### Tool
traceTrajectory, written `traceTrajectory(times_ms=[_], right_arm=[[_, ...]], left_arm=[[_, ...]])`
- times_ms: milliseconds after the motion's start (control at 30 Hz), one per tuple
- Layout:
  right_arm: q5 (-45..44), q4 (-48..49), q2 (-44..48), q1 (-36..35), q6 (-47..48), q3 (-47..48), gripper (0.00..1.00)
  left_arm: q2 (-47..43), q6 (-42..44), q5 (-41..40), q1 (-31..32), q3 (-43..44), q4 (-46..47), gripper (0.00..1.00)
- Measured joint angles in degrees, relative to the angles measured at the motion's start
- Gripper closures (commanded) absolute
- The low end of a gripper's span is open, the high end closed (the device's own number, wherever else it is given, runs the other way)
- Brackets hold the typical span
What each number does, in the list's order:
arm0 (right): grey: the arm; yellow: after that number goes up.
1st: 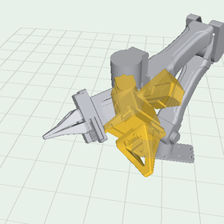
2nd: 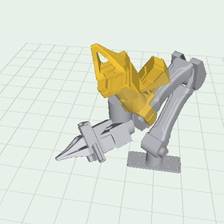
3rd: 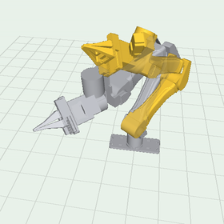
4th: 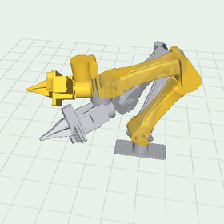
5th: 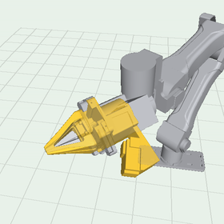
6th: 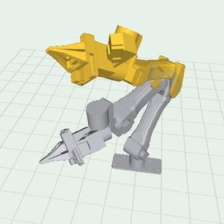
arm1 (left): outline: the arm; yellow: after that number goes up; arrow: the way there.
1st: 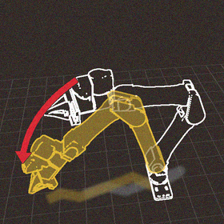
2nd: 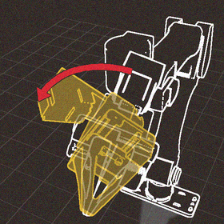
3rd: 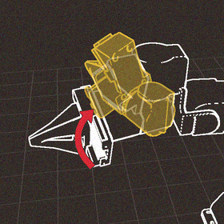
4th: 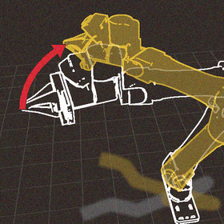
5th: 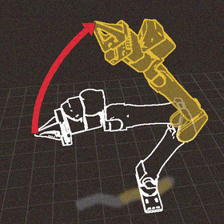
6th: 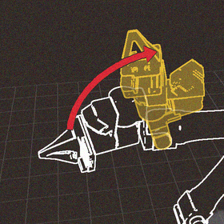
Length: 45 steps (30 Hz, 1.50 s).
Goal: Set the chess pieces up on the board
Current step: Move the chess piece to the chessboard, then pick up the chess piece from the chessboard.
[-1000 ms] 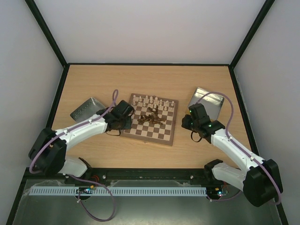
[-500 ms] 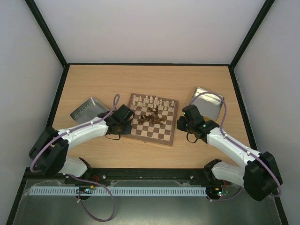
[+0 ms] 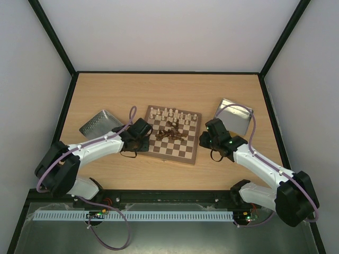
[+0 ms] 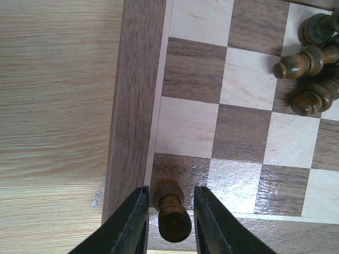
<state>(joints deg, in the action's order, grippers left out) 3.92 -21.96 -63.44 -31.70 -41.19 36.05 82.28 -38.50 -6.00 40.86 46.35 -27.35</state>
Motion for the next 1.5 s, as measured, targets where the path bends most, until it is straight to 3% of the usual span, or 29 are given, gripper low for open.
traceTrajectory(times_ms=[433,833,1100,1267,1500], right_arm=[[-0.1,0.0,0.0,-0.2,-0.2,0.0,0.64],[-0.4,0.0,0.0,-0.2,-0.5,0.2,0.61],[-1.2,0.4,-2.0,-1.1,-0.5,3.0,0.59],[-1.5,1.4,-6.7,-2.8,-0.5,5.9,0.58],[-2.2,3.7,-16.1,-8.2,-0.7,13.1,0.58]], left_arm=[[1.0,0.4,0.9,0.0,0.0,1.7,0.76],[-0.3,-0.4,-1.2,-0.1,0.9,0.5,0.55],[-12.0,-1.1,-3.3,-3.7,2.0,0.1,0.47],[-15.3,-1.1,-1.8,-5.3,1.8,3.4,0.46],[-15.7,-3.3,9.0,-12.0,-5.0,16.3,0.46]])
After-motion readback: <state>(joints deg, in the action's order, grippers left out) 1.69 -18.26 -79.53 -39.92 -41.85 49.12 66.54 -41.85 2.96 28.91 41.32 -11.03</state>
